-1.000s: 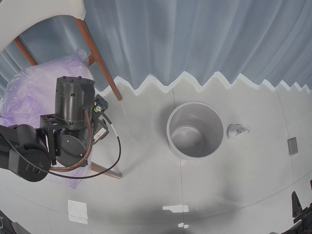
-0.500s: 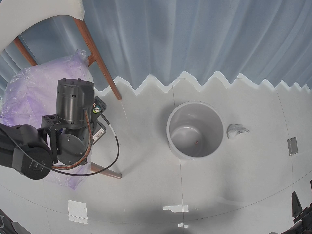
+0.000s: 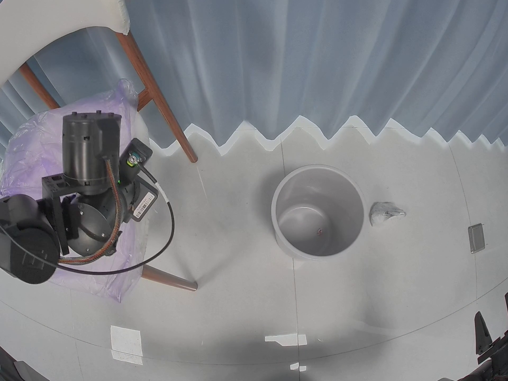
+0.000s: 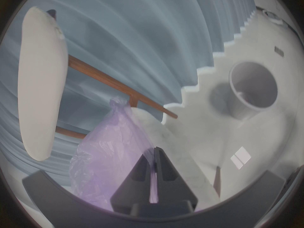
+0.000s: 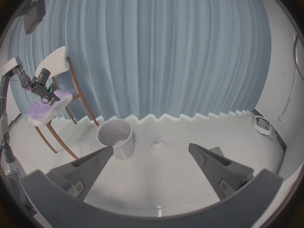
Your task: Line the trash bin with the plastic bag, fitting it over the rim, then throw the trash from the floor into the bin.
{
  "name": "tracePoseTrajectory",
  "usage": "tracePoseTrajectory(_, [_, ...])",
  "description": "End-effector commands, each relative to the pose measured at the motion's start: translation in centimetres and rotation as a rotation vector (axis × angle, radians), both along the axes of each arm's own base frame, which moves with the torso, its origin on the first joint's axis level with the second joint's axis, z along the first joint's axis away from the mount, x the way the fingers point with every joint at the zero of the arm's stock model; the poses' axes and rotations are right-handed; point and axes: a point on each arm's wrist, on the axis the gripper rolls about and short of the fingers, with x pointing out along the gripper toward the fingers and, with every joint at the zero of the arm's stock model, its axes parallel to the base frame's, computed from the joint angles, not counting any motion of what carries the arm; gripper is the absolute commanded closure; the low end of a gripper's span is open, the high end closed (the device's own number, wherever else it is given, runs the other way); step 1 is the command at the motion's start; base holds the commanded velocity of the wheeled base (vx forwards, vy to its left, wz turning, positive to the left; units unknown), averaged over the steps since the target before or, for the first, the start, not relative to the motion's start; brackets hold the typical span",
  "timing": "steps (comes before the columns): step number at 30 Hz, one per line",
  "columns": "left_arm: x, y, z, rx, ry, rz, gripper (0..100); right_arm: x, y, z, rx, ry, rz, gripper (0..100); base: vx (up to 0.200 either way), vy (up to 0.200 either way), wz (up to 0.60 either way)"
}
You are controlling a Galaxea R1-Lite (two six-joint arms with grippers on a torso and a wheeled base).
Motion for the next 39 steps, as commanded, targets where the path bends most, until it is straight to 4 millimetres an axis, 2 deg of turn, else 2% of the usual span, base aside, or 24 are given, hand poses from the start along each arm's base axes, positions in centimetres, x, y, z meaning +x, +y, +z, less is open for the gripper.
tracePoseTrajectory(1, [-1.0, 0.5, 2.6, -0.1, -0.077, -0.049, 100, 0.0, 0.0, -0.4, 0.0, -0.003, 0.0, 0, 0.0, 0.0, 0.0])
tracePoseTrajectory(7, [-2.4, 1.1, 4.4, -0.184, -0.104, -0.186, 100, 0.0, 0.0, -0.4, 0.0, -0.002, 0.0, 0, 0.0, 0.0, 0.0])
tracePoseTrajectory(14, [-4.8, 2.1, 5.6, -0.351, -0.068, -0.337, 100, 0.0, 0.0, -0.4, 0.0, -0.002, 0.0, 0, 0.0, 0.0, 0.0])
tracePoseTrajectory(24, [-10.8, 2.9, 8.0, -0.708, 0.052, -0.746, 100, 0.0, 0.0, -0.4, 0.0, -0.002, 0.0, 0, 0.0, 0.0, 0.0])
tracePoseTrajectory(25, [-10.8, 2.9, 8.0, -0.708, 0.052, -0.746, 100, 0.0, 0.0, -0.4, 0.0, -0.002, 0.0, 0, 0.0, 0.0, 0.0])
tracePoseTrajectory(26, [-12.2, 3.4, 8.5, -0.798, 0.091, -0.817, 100, 0.0, 0.0, -0.4, 0.0, -0.002, 0.0, 0, 0.0, 0.0, 0.0])
tracePoseTrajectory(29, [-13.6, 4.3, 9.1, -0.942, 0.129, -0.857, 100, 0.0, 0.0, -0.4, 0.0, -0.002, 0.0, 0, 0.0, 0.0, 0.0])
tracePoseTrajectory(36, [-15.2, 5.9, 11.1, -1.223, 0.116, -0.92, 100, 0.0, 0.0, -0.4, 0.0, -0.002, 0.0, 0, 0.0, 0.0, 0.0])
tracePoseTrajectory(39, [-15.4, 6.0, 10.8, -1.283, 0.129, -0.959, 100, 0.0, 0.0, -0.4, 0.0, -0.002, 0.0, 0, 0.0, 0.0, 0.0])
